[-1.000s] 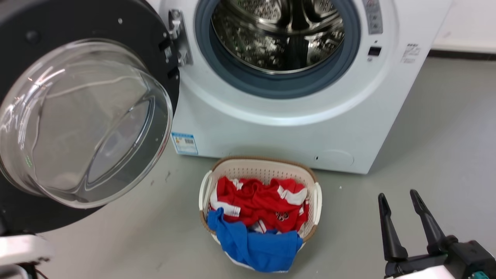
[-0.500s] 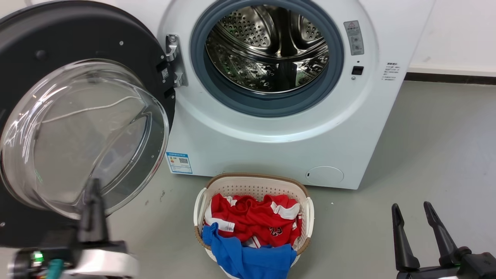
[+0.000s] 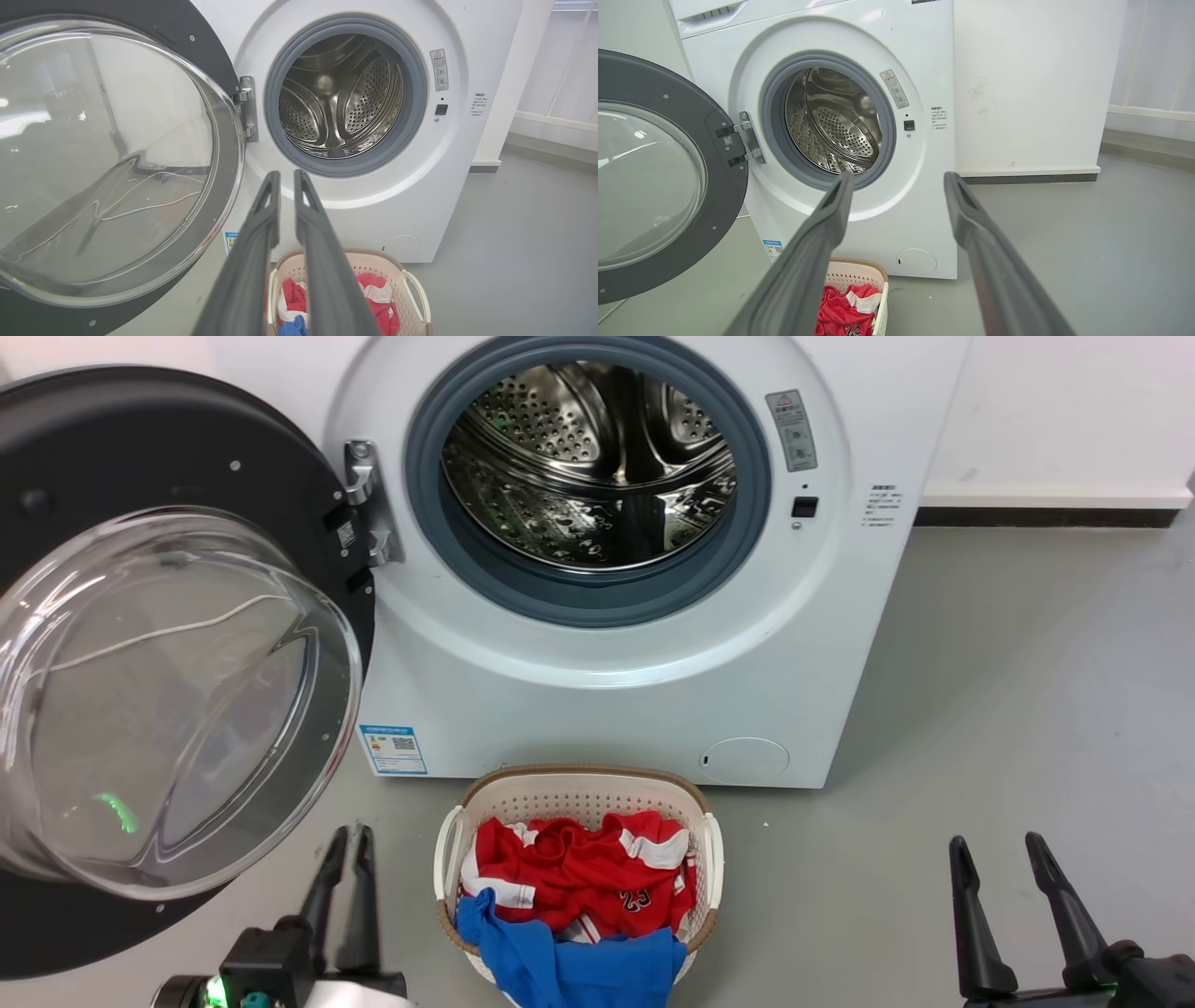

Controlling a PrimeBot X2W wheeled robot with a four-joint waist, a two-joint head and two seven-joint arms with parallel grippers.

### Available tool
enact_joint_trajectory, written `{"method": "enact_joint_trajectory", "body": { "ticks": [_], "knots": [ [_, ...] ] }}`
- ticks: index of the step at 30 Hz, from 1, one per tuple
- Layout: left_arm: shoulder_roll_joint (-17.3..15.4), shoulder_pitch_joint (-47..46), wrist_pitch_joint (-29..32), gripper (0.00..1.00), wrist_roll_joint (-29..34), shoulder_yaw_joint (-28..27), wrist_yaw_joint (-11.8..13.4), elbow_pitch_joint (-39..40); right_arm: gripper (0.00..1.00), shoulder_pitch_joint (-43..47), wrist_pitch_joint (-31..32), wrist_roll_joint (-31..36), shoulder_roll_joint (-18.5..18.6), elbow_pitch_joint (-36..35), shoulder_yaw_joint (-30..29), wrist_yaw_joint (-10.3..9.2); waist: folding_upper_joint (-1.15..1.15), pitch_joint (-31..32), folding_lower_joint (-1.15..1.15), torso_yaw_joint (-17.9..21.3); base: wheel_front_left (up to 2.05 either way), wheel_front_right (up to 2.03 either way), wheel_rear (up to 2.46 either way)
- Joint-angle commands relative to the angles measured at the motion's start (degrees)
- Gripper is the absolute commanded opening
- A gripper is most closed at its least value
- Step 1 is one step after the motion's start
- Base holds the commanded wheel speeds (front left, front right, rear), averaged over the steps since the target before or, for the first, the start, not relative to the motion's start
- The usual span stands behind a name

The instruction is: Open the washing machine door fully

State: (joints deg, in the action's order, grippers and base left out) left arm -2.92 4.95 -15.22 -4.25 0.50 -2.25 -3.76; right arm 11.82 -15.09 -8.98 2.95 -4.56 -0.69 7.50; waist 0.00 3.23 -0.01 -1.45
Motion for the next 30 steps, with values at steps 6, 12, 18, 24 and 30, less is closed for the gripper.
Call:
{"method": "enact_joint_trajectory", "body": {
  "ticks": [6,12,18,24,30],
  "knots": [
    [0.0,2.4,0.1,1.0,0.4,0.2,1.7,0.6,1.0,1.0,-0.1,-0.8,-0.2,0.1,-0.5,-0.02,0.0,0.3,0.01,1.1,0.0,0.0,0.0],
    [0.1,3.6,0.1,1.0,-0.6,0.1,2.6,0.7,1.0,1.4,-0.1,-1.2,-0.2,0.6,-0.3,-0.02,0.0,0.3,0.01,1.3,0.0,0.0,0.0],
    [0.0,3.9,0.1,1.0,-0.9,0.0,2.8,0.4,1.0,1.5,-0.1,-1.2,-0.2,1.0,-0.3,-0.02,0.0,0.3,0.01,1.2,0.0,0.0,0.0],
    [0.1,3.6,0.1,1.0,-0.5,0.0,3.1,0.0,1.0,1.1,-0.1,-1.0,-0.2,1.0,0.0,-0.02,0.0,0.3,0.01,1.0,0.0,0.0,0.0],
    [0.0,3.3,0.0,0.0,-0.5,0.2,3.3,-0.8,0.0,1.2,0.0,-1.1,0.0,1.6,0.0,0.0,0.0,0.3,0.01,1.0,0.0,0.0,0.0]
  ]
}}
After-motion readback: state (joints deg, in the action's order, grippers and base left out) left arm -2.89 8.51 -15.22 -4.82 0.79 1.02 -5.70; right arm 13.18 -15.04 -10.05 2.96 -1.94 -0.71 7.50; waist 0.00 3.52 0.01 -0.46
